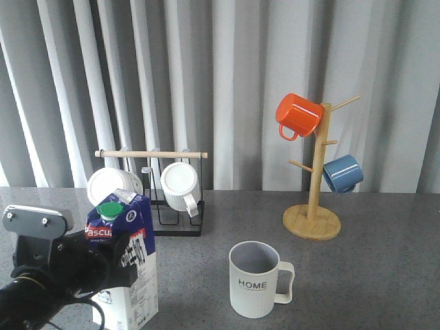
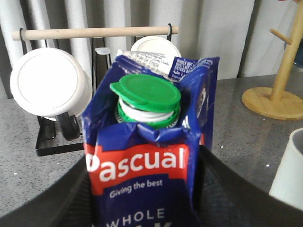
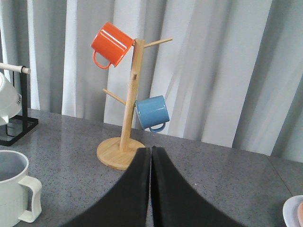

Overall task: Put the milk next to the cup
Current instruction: 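Carry the milk carton with the left gripper toward the white mug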

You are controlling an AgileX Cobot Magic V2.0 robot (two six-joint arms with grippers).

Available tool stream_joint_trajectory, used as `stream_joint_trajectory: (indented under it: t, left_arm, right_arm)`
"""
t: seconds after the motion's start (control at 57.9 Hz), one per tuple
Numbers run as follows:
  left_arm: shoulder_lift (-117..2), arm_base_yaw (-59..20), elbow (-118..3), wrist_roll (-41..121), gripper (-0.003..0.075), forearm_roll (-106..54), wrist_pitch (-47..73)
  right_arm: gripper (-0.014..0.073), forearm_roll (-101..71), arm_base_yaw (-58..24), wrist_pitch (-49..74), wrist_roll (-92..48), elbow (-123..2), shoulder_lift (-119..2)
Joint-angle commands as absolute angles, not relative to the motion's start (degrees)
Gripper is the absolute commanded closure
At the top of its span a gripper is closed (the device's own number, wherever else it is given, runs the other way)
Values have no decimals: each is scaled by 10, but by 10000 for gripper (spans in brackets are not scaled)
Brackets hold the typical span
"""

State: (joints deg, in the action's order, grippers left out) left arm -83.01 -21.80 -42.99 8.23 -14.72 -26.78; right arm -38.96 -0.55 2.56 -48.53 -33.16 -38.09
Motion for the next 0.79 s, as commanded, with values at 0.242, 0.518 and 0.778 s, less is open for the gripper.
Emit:
stream_joint_trajectory:
  t: [0.242, 0.518, 0.778]
  left_arm:
    - [-810, -279, -493, 197, 648, -287, -328]
    - [-862, -341, -511, 304, 648, -404, -390]
    - [-915, -382, -566, 333, 648, -452, -406]
  right_arm:
    - [597, -391, -2, -4, -489, -347, -380]
    - [597, -391, -2, -4, -489, -347, -380]
    - [597, -391, -2, -4, -489, -347, -380]
